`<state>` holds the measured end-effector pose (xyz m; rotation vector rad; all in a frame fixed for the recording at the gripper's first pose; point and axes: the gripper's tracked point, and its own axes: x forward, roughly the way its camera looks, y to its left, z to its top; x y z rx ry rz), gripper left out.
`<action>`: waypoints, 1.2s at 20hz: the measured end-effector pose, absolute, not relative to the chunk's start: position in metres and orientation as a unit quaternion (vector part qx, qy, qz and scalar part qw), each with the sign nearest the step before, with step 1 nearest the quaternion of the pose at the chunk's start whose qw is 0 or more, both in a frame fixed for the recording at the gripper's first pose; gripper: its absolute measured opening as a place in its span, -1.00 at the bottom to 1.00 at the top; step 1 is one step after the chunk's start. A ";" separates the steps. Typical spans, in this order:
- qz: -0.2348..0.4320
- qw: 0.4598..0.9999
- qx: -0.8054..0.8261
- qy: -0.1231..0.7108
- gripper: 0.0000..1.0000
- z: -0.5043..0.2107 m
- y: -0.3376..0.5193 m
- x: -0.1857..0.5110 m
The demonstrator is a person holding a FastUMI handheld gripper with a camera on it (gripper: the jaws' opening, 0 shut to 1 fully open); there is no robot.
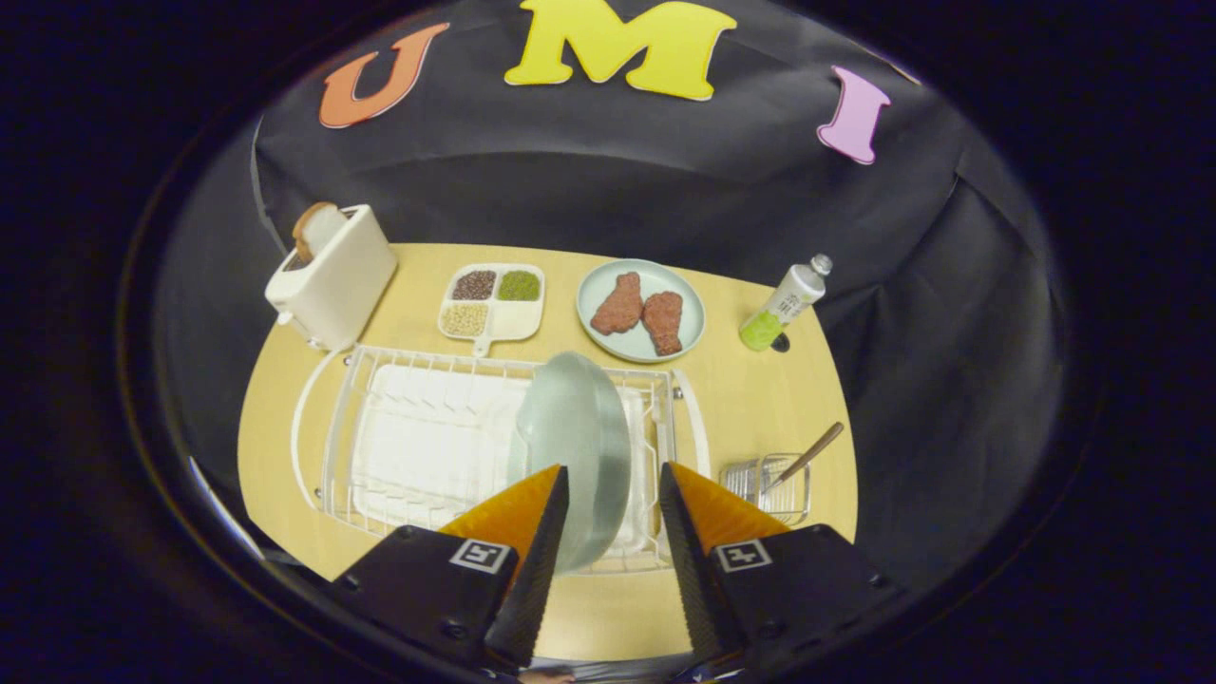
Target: Take the plate from the dish rack, then take the spoon from the basket and place it into the plate.
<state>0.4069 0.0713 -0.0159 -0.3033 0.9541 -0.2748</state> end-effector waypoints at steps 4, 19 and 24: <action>-0.183 0.845 -0.197 0.463 -0.33 -0.016 0.076 0.417; -0.258 0.807 -0.247 0.470 -0.73 -0.031 0.064 0.412; -0.276 0.809 -0.263 0.447 -0.83 -0.019 0.077 0.403</action>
